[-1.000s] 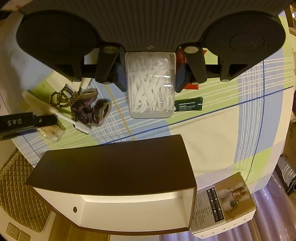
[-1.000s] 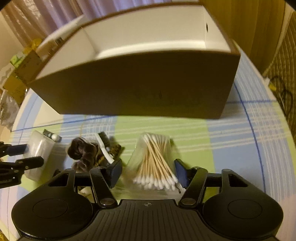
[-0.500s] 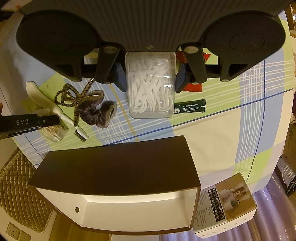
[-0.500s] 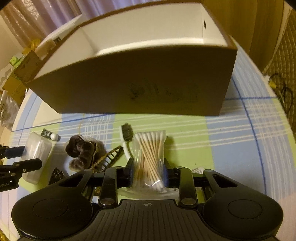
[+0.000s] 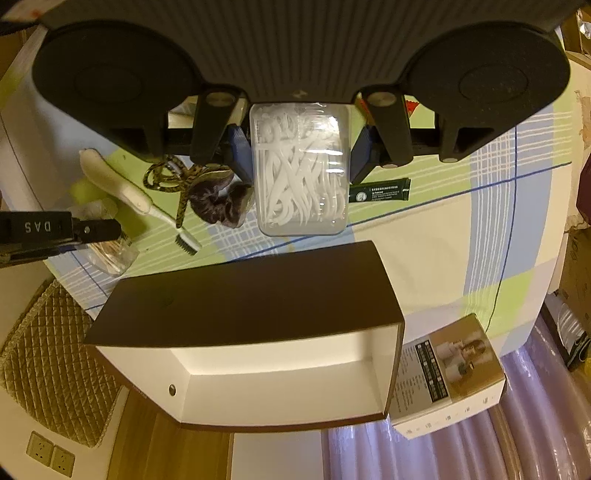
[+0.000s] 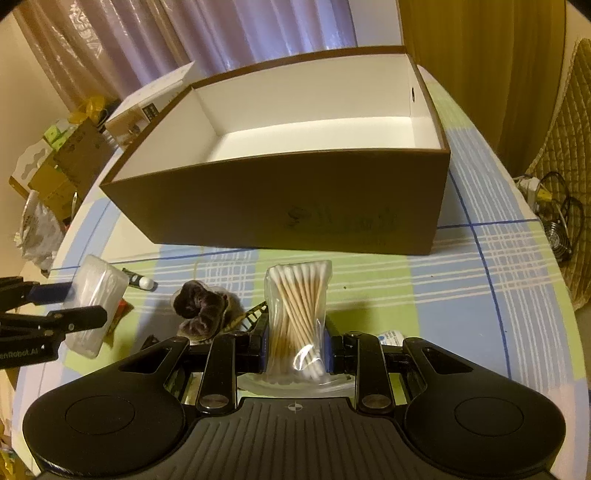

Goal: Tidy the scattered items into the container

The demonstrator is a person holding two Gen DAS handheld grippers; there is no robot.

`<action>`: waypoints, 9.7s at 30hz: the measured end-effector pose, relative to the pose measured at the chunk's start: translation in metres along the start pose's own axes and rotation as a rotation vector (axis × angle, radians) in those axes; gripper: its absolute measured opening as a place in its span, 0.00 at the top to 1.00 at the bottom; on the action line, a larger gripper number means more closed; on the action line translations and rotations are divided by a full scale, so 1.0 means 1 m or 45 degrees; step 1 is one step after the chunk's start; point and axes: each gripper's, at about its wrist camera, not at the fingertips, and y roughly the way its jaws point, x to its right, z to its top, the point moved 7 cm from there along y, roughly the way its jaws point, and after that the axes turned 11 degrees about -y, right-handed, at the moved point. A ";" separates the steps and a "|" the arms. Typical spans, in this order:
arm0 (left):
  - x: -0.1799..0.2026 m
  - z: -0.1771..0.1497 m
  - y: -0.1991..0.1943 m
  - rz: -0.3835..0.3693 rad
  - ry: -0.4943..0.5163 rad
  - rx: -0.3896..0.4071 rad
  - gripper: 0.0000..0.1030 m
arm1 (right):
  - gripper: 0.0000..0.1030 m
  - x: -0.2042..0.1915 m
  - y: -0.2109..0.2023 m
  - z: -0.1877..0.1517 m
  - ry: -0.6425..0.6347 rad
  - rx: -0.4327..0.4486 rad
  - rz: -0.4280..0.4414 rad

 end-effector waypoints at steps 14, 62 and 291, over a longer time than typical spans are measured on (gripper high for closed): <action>0.021 0.042 -0.021 -0.057 0.011 0.114 0.51 | 0.76 -0.015 -0.027 0.040 -0.059 0.125 0.041; 0.023 0.170 0.130 -0.076 -0.017 -0.097 0.51 | 0.76 0.037 0.104 0.138 -0.053 -0.066 -0.090; -0.005 -0.071 0.046 -0.017 -0.029 -0.211 0.81 | 0.56 -0.023 0.037 -0.077 -0.385 -0.058 -0.029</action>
